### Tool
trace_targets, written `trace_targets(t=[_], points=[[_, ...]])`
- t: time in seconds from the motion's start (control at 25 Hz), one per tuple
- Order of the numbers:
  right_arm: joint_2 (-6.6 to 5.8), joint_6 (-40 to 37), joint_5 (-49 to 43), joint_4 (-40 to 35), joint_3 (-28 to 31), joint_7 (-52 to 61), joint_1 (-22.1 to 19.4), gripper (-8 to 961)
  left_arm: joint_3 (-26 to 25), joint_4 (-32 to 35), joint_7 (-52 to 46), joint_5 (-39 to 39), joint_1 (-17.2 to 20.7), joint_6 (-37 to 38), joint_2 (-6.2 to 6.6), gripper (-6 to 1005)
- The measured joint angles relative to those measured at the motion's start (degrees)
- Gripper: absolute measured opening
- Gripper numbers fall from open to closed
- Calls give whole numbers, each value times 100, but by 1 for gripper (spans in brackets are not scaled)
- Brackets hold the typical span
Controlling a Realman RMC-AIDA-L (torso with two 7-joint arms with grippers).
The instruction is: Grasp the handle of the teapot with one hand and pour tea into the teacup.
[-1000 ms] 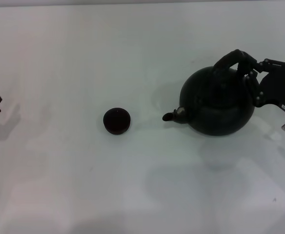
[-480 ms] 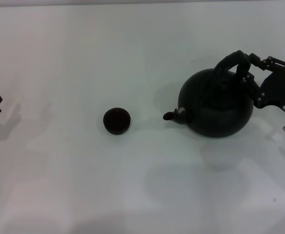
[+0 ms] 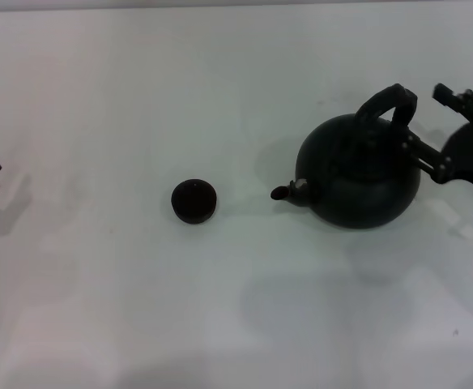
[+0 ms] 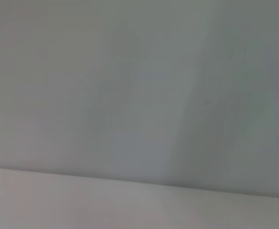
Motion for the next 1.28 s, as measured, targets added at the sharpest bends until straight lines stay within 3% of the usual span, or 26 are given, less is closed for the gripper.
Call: trace_targets(t=[0.2, 0.44, 0.6, 0.8, 1.28], points=[[-45, -284, 2, -35, 332, 65, -404, 758, -14, 7, 4, -46, 16, -25, 2, 872], [12, -536, 6, 140, 1641, 63, -774, 878, -21, 36, 390, -673, 92, -101, 7, 872], [38, -729, 109, 547, 2487, 224, -614, 867, -19, 45, 501, -1288, 98, -141, 0, 871], [45, -1105, 232, 1186, 3118, 254, -259, 864, -18, 50, 506, -1773, 70, -279, -8, 871], [51, -1172, 647, 1349, 3286, -162, -11, 864, -19, -62, 553, -1869, -29, -421, -41, 872]])
